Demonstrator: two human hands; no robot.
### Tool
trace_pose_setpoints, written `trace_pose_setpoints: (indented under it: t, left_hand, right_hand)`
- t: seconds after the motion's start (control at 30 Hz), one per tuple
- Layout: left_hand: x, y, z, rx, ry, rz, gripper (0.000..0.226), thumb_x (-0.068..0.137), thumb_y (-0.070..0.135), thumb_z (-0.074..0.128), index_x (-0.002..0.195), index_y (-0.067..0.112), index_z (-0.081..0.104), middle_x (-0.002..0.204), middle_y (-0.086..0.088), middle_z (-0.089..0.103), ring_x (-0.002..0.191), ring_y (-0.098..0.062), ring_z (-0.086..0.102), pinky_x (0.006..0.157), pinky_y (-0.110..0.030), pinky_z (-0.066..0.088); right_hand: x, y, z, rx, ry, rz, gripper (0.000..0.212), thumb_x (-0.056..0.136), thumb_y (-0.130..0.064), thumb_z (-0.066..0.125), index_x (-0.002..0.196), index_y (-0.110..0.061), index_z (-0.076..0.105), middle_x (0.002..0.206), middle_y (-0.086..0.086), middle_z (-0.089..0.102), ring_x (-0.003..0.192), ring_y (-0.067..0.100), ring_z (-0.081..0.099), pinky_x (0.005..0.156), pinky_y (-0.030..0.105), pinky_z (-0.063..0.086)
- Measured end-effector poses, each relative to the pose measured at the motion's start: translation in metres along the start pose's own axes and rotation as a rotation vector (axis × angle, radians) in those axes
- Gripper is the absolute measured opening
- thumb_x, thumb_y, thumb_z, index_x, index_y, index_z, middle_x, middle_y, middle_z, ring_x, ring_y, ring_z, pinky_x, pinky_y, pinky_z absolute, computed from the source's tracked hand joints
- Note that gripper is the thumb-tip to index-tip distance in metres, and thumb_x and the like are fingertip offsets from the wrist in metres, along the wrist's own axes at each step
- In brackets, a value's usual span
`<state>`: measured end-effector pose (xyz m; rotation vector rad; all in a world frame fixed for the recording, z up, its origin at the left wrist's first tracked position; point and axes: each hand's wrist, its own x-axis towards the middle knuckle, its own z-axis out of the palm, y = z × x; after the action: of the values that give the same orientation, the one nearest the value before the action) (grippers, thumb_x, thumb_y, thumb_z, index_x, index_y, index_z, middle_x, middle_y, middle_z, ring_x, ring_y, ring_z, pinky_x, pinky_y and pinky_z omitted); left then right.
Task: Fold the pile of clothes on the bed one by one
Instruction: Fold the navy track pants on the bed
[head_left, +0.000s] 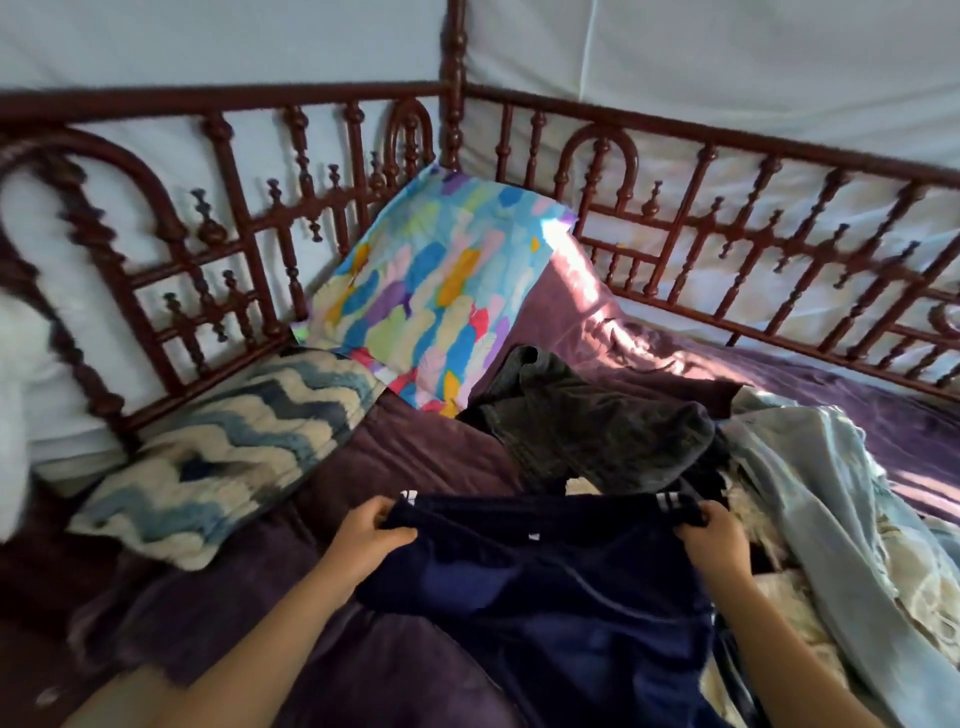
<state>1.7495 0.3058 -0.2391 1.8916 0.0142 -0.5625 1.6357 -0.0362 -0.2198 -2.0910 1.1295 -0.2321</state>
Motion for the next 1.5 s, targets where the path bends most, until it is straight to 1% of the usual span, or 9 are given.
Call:
trace_pose_setpoints:
  t: [0.17,0.33,0.43,0.5,0.63,0.77,0.97,1.2,1.5]
  left_hand:
    - [0.027,-0.004,-0.035,-0.075,-0.011,0.035,0.010,0.083,0.004,0.065,0.084,0.010,0.058,0.083,-0.004,0.063,0.079,-0.018,0.060,0.064,-0.025,0.043]
    - [0.061,0.017,-0.111,-0.185,0.055,0.110,0.007,0.084,0.004,0.065,0.086,0.007,0.059,0.084,-0.008,0.064,0.077,-0.020,0.060,0.064,-0.023,0.044]
    - [0.086,0.028,-0.176,-0.273,0.204,0.217,0.017,0.080,0.004,0.069,0.076,0.016,0.057,0.075,-0.003,0.062,0.071,-0.017,0.057,0.062,-0.020,0.046]
    - [0.104,0.030,-0.217,-0.478,0.364,0.229,0.017,0.080,0.006,0.068,0.078,0.019,0.058,0.080,-0.006,0.063,0.075,-0.022,0.058,0.070,-0.034,0.047]
    - [0.146,0.007,-0.276,-0.568,0.634,0.132,0.024,0.091,0.013,0.058,0.114,0.008,0.056,0.109,-0.008,0.058,0.095,-0.023,0.057,0.082,-0.036,0.048]
    - [0.173,-0.055,-0.282,-0.078,0.552,-0.072,0.068,0.088,0.026,0.063,0.144,0.006,0.029,0.143,-0.017,0.040,0.129,-0.034,0.042,0.106,-0.046,0.035]
    - [0.160,-0.085,-0.221,0.525,0.320,-0.046,0.069,0.086,0.026,0.063,0.143,0.004,0.031,0.143,-0.025,0.033,0.130,-0.041,0.033,0.102,-0.050,0.034]
    - [0.149,-0.063,-0.123,0.712,0.006,0.156,0.064,0.089,0.029,0.058,0.143,0.012,0.030,0.148,-0.016,0.028,0.133,-0.035,0.027,0.100,-0.045,0.035]
    - [0.108,-0.069,-0.009,0.947,-0.323,0.356,0.056,0.094,0.034,0.047,0.143,0.017,0.026,0.148,-0.004,0.028,0.135,-0.024,0.026,0.101,-0.035,0.036]
  right_hand:
    - [-0.008,-0.062,0.033,-0.057,0.029,-0.052,0.017,0.084,-0.002,0.059,0.101,-0.002,0.060,0.094,0.020,0.063,0.082,0.030,0.054,0.067,0.034,0.037]
    - [-0.003,-0.190,0.096,-0.030,0.078,-0.224,0.025,0.085,0.000,0.056,0.109,0.000,0.061,0.108,0.022,0.064,0.103,0.036,0.056,0.078,0.032,0.038]
    - [0.000,-0.277,0.147,0.033,0.057,-0.328,0.024,0.087,-0.003,0.054,0.111,0.000,0.059,0.113,0.021,0.062,0.106,0.035,0.055,0.084,0.033,0.039]
    - [-0.003,-0.329,0.179,0.098,0.045,-0.374,0.028,0.091,-0.009,0.053,0.118,-0.003,0.054,0.118,0.018,0.059,0.111,0.033,0.053,0.089,0.032,0.037]
    - [-0.009,-0.390,0.236,-0.029,-0.101,-0.421,0.068,0.088,-0.027,0.062,0.145,-0.021,0.026,0.133,0.019,0.044,0.123,0.034,0.042,0.103,0.039,0.035]
    - [-0.027,-0.351,0.281,-0.253,-0.262,-0.411,0.076,0.085,-0.023,0.063,0.148,-0.022,0.020,0.135,0.020,0.040,0.125,0.035,0.039,0.103,0.041,0.034]
    - [-0.066,-0.192,0.285,-0.305,-0.419,-0.002,0.069,0.082,-0.027,0.063,0.143,-0.019,0.031,0.136,0.015,0.045,0.125,0.031,0.043,0.102,0.033,0.037]
    - [-0.115,-0.061,0.217,-0.328,-0.320,0.410,0.062,0.089,-0.020,0.057,0.144,-0.016,0.028,0.139,0.016,0.038,0.126,0.031,0.041,0.098,0.033,0.039]
    - [-0.165,0.042,0.164,-0.244,-0.175,0.612,0.058,0.090,-0.017,0.055,0.142,-0.016,0.030,0.137,0.015,0.038,0.119,0.030,0.047,0.080,0.030,0.043]
